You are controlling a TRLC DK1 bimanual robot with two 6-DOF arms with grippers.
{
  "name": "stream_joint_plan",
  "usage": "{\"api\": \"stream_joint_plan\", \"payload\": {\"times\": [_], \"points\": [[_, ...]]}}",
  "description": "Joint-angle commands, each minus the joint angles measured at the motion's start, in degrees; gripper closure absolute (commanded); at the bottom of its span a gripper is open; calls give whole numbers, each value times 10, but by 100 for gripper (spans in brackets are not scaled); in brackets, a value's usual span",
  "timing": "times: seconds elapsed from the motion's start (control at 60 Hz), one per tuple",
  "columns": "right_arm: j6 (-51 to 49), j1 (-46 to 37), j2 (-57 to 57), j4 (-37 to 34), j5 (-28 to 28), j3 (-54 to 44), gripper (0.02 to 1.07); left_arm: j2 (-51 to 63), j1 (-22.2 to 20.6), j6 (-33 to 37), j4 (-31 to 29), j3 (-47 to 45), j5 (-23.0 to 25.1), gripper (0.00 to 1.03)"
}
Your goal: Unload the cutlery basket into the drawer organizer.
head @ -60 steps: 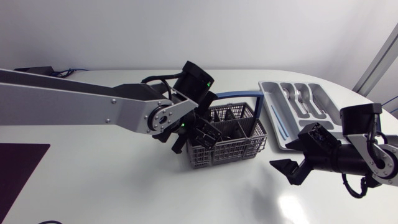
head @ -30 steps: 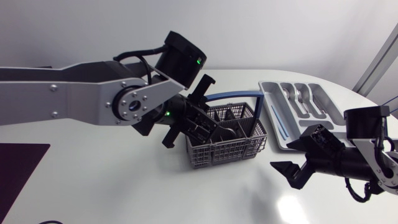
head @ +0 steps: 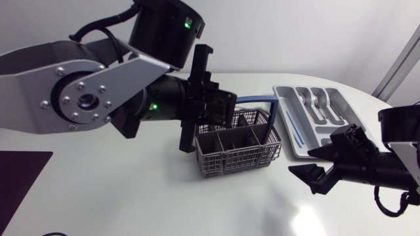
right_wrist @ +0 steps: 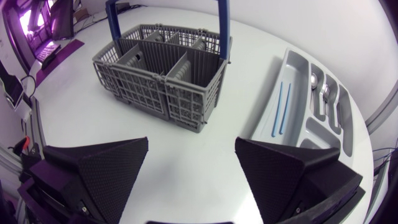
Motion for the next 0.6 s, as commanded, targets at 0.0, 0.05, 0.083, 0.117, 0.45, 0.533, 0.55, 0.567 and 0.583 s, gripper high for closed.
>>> {"api": "stream_joint_plan", "payload": {"times": [0.0,0.05,0.083,0.117,0.45,0.533,0.55,0.567,0.583], "points": [[39,-22,-3,-21,-27,38,7,-13,-10,-117,33,-13,3,100],[55,-45,-2,-30,-58,55,7,-12,-14,-183,57,-21,4,100],[66,-54,-1,-35,-77,64,7,-12,-19,-203,65,-25,4,100],[80,-58,-1,-39,-94,73,7,-12,-26,-236,83,-36,4,100],[336,-54,77,19,-238,173,7,-20,-59,-497,241,-88,0,100],[405,-34,98,63,-255,203,7,-24,-51,-546,270,-97,-3,100],[415,-30,102,69,-259,208,7,-24,-49,-553,274,-98,-4,100],[421,-27,106,73,-261,213,7,-24,-48,-559,278,-99,-4,100],[436,-19,117,82,-264,226,7,-25,-46,-568,287,-101,-10,100]]}}
